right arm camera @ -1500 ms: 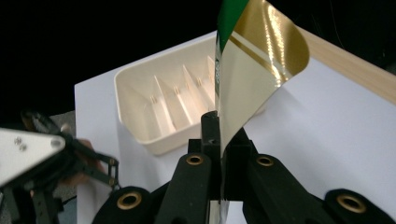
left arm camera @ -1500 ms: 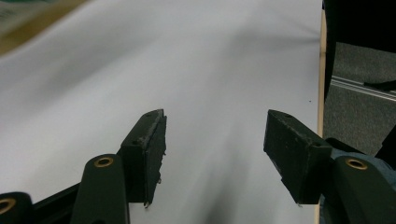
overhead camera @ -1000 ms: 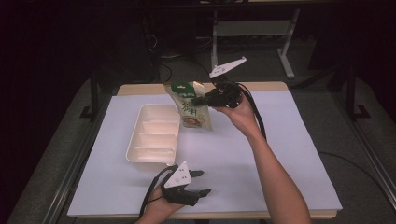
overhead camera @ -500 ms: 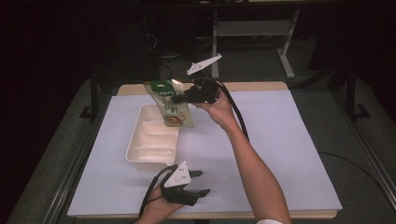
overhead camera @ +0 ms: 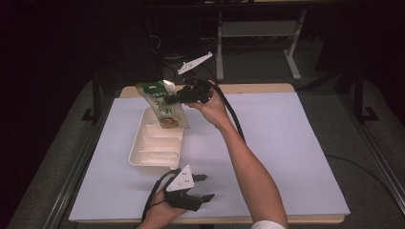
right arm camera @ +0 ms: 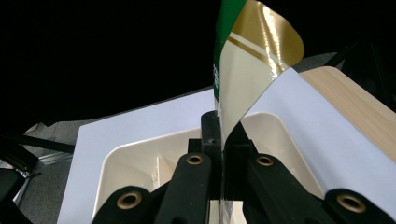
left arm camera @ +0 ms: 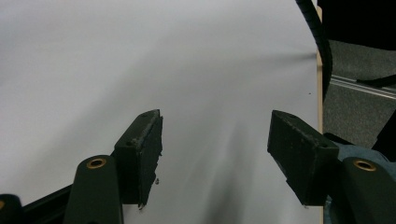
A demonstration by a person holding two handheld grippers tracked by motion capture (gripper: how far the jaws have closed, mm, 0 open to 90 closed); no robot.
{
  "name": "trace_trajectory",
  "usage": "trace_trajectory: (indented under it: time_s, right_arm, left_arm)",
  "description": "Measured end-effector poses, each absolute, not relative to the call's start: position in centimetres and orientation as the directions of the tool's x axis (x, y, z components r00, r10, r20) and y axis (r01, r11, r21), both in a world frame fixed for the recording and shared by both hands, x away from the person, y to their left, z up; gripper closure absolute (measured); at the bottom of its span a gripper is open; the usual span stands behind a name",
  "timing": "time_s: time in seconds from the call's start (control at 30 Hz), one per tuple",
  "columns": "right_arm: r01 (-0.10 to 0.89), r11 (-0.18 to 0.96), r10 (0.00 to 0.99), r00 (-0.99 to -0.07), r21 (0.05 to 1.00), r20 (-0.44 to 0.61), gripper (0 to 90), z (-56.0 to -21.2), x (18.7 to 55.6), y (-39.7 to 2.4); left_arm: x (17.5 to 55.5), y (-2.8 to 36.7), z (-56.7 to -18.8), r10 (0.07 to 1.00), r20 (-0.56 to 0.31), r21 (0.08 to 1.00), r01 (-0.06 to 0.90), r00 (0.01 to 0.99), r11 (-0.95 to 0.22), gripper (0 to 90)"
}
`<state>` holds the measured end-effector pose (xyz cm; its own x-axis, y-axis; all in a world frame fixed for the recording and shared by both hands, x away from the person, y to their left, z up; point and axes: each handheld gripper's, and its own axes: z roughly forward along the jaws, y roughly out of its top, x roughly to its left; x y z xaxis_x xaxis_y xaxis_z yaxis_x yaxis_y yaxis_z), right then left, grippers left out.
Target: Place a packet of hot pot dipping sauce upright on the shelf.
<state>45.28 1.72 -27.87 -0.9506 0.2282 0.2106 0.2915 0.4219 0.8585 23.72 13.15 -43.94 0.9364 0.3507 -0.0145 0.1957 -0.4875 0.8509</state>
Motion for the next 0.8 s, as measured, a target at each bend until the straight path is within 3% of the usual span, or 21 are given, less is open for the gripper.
trace_trajectory:
  time_s: [0.8]
  right_arm:
    - [0.309, 0.47, 0.204, -0.949, 0.827, 0.238, 89.6, -32.2, 47.1, 7.1]
  left_arm:
    - [24.1, 13.5, -44.2, 0.375, -0.014, 0.849, 0.209, 0.927, -0.485, 34.3]
